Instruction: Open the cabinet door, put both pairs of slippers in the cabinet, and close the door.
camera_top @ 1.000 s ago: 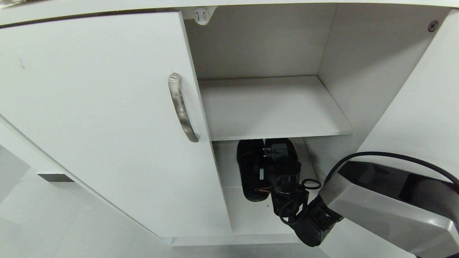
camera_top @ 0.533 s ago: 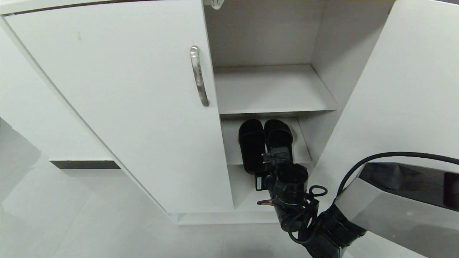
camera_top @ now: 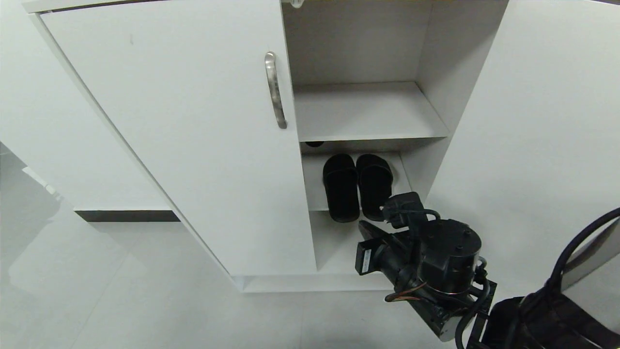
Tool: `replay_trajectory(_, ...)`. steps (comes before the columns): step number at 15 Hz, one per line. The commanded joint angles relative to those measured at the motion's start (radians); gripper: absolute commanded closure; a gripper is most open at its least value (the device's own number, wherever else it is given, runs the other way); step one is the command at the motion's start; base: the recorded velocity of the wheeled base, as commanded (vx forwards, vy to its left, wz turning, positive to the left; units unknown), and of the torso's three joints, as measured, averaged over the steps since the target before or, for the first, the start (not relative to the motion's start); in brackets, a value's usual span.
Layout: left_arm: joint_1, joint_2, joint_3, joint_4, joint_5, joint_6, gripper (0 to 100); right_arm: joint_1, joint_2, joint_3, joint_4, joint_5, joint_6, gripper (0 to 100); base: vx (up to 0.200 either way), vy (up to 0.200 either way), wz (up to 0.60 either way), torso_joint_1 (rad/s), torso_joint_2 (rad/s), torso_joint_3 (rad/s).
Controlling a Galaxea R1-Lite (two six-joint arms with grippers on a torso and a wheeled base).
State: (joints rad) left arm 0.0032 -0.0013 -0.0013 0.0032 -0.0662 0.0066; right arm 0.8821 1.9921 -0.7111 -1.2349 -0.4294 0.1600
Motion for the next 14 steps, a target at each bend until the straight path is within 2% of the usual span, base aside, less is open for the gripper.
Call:
replay_trajectory(1,0.000,0.001,0.000,0.000,0.000,0.000,100,0.008,-0.047,0.016,0.002,0.000,0.003,100,0.000,0.000,0.00,0.000,0.00,0.000)
replay_trajectory(4,0.000,0.001,0.000,0.000,0.000,0.000,100,0.023,-0.050,0.032,0.002,0.004,0.003,100,0.000,0.000,0.00,0.001,0.00,0.035)
replay_trajectory(14,0.000,0.001,0.000,0.000,0.000,0.000,100,0.038,-0.046,0.047,0.002,0.008,0.004,100,0.000,0.000,0.00,0.001,0.00,0.198)
